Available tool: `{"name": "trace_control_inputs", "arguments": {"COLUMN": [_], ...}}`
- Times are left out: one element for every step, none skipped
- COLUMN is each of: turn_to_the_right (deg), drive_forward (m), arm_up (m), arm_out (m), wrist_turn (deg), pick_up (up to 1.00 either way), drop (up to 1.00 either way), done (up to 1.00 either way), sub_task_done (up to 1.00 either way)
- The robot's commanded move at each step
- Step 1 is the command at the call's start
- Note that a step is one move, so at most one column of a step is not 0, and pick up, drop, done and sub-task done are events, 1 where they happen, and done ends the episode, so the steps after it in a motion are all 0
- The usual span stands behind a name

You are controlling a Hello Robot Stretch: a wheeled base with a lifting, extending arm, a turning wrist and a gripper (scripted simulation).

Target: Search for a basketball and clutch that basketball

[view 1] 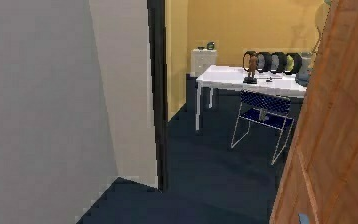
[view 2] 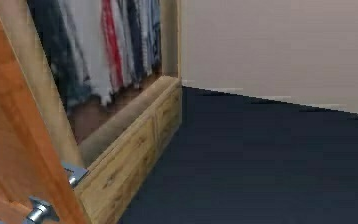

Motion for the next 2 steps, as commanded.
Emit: {"name": "trace_control_inputs", "arguments": {"turn_to_the_right": [-24.0,0.0], "drive_forward": [0.0,0.4], "arm_up": [0.0,0.0], "arm_out": [0.0,0.0], "wrist_turn": [0.0,0.0], "pick_up": [0.0,0.0], "drop": [0.0,0.0], "done": [0.0,0.0], "sub_task_done": [0.0,0.0]}}
